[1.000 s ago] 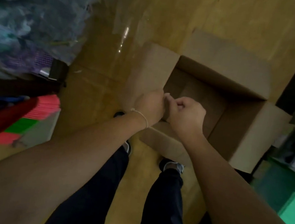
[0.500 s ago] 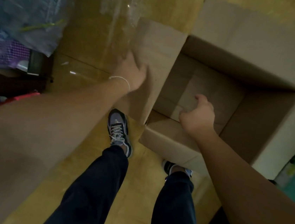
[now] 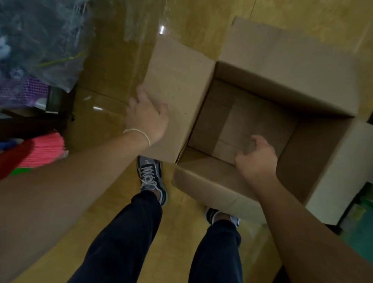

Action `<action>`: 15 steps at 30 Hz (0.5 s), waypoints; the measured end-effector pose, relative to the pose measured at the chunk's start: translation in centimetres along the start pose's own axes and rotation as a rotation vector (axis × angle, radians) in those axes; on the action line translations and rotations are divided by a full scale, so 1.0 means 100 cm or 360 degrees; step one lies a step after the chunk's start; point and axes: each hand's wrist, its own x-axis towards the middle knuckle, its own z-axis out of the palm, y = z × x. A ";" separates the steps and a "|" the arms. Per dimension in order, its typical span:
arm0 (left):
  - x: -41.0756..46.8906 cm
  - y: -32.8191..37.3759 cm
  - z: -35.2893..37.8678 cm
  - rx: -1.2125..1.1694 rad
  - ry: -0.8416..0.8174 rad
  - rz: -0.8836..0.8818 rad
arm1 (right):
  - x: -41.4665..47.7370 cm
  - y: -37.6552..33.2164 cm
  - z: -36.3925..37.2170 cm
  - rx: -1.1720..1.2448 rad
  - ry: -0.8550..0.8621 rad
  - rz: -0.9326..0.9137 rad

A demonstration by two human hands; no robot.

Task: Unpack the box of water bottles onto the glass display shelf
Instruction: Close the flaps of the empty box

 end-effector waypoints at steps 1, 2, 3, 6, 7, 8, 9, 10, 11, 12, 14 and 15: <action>-0.010 0.004 -0.003 0.0041 0.0002 0.0020 | -0.002 0.004 -0.003 0.0009 0.0004 0.0001; -0.021 0.009 -0.005 0.0091 -0.0008 0.0036 | -0.005 0.007 -0.007 0.0012 0.0008 0.0001; -0.032 0.015 -0.007 0.0139 -0.0021 0.0054 | -0.007 0.012 -0.011 0.0013 0.0010 0.0014; -0.066 0.036 -0.011 0.0183 -0.0051 0.0115 | -0.012 0.026 -0.027 0.0049 0.0014 0.0092; -0.077 0.043 -0.010 0.0160 -0.0077 0.0146 | -0.014 0.031 -0.032 0.0057 0.0016 0.0119; -0.089 0.049 -0.009 0.0141 -0.0123 0.0202 | -0.016 0.037 -0.037 0.0064 0.0022 0.0141; -0.100 0.055 -0.006 0.0159 -0.0168 0.0303 | -0.016 0.045 -0.043 0.0069 0.0027 0.0159; -0.112 0.060 -0.001 0.0222 -0.0196 0.0434 | -0.017 0.052 -0.048 0.0068 0.0045 0.0164; -0.122 0.065 0.006 0.0305 -0.0210 0.0566 | -0.016 0.060 -0.053 0.0059 0.0066 0.0165; -0.131 0.070 0.015 0.0376 -0.0219 0.0670 | -0.015 0.067 -0.058 0.0050 0.0089 0.0171; -0.143 0.080 0.037 0.0500 -0.0260 0.0777 | -0.013 0.082 -0.068 0.0079 0.0115 0.0211; -0.147 0.085 0.049 0.0551 -0.0287 0.0803 | -0.011 0.090 -0.072 0.0100 0.0113 0.0229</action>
